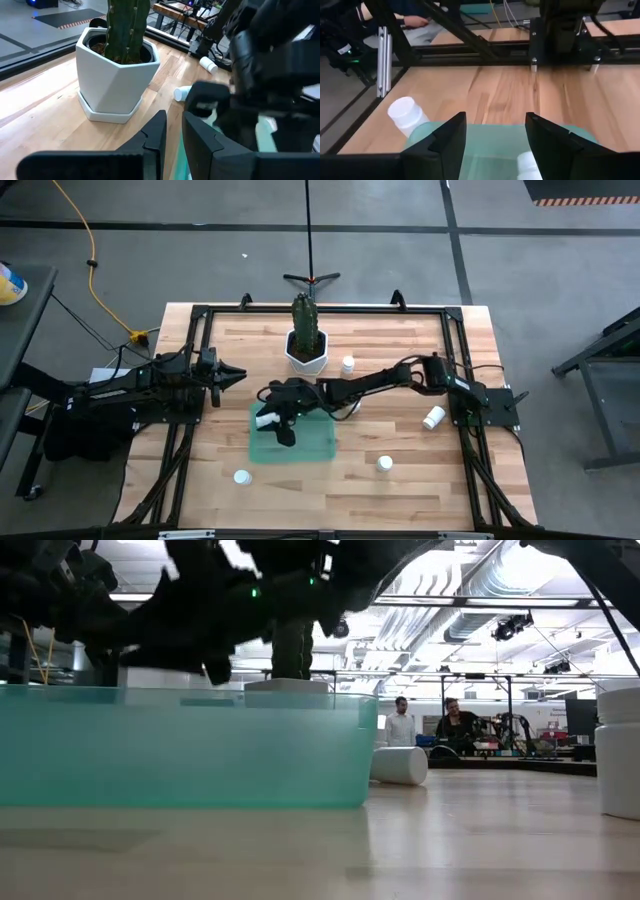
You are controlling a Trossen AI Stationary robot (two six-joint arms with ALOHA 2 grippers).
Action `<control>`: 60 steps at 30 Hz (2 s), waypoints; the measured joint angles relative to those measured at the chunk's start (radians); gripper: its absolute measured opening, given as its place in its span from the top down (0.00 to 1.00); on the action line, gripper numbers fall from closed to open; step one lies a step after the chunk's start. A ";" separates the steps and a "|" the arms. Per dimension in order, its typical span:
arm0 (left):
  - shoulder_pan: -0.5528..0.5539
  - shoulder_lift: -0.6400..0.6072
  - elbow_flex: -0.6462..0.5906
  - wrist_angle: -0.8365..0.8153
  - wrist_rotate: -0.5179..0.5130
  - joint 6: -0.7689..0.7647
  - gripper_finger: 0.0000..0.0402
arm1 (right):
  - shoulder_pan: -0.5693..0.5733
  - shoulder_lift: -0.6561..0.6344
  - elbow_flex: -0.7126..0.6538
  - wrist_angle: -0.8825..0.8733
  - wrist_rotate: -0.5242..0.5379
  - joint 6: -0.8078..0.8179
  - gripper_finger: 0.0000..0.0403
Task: Pick and place pill bottles into a basket
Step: Put the white pill bottle into the green bin
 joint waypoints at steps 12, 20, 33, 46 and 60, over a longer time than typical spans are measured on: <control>0.000 0.000 0.000 -0.015 0.000 0.000 0.76 | 0.000 -0.130 0.000 -0.367 0.047 -0.039 0.52; 0.000 0.000 0.000 -0.018 0.000 0.000 0.76 | -0.001 -0.198 -0.001 -0.677 0.179 0.002 0.52; 0.000 0.000 0.000 -0.018 0.000 0.000 0.76 | -0.013 -0.285 -0.001 -1.005 0.333 0.148 0.52; 0.000 0.000 0.000 -0.018 0.001 -0.007 0.76 | -0.069 -0.307 -0.003 -1.205 0.283 0.517 0.52; 0.000 0.000 0.000 -0.016 0.001 -0.008 0.76 | -0.090 -0.307 -0.003 -1.372 0.278 0.650 0.52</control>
